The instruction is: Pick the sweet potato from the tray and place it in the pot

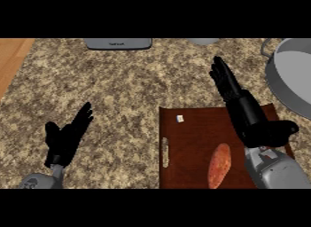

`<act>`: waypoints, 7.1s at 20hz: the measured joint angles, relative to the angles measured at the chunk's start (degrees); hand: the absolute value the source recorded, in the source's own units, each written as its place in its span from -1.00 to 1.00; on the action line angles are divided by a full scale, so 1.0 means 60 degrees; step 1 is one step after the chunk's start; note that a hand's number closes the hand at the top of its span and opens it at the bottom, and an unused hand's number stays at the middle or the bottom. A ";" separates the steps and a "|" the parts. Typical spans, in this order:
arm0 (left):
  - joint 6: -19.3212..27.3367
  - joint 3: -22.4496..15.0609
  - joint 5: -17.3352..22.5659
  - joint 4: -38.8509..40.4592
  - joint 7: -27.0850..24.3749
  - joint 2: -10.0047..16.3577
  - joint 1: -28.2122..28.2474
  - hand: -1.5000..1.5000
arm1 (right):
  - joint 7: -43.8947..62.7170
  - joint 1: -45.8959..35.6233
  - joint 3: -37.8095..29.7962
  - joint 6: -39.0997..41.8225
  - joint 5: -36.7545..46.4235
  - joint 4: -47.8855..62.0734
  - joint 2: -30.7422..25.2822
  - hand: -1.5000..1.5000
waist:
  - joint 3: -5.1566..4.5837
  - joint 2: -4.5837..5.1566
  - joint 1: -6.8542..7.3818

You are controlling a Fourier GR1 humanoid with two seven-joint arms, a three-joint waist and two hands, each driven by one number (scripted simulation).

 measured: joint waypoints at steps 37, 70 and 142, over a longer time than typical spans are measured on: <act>0.1209 0.2256 -0.0288 -0.2390 0.0884 0.0553 -0.1101 0.00 | -0.0160 0.3499 -0.0156 0.3909 0.3125 -0.1153 -0.4500 -1.00 | -0.0338 -0.0115 -0.0102; 0.0298 0.3332 -0.1624 -0.2754 0.1408 -0.0622 -0.1131 0.00 | 0.1405 0.2998 0.0406 0.4802 0.7367 0.0907 -0.0707 -1.00 | -0.0314 -0.0105 -0.0136; -0.0309 0.3634 -0.2149 -0.2695 0.1673 -0.1216 -0.1658 0.00 | -0.7925 -0.1143 -0.5641 0.1977 0.4081 0.8386 -0.5523 1.00 | -0.0290 0.0035 0.0301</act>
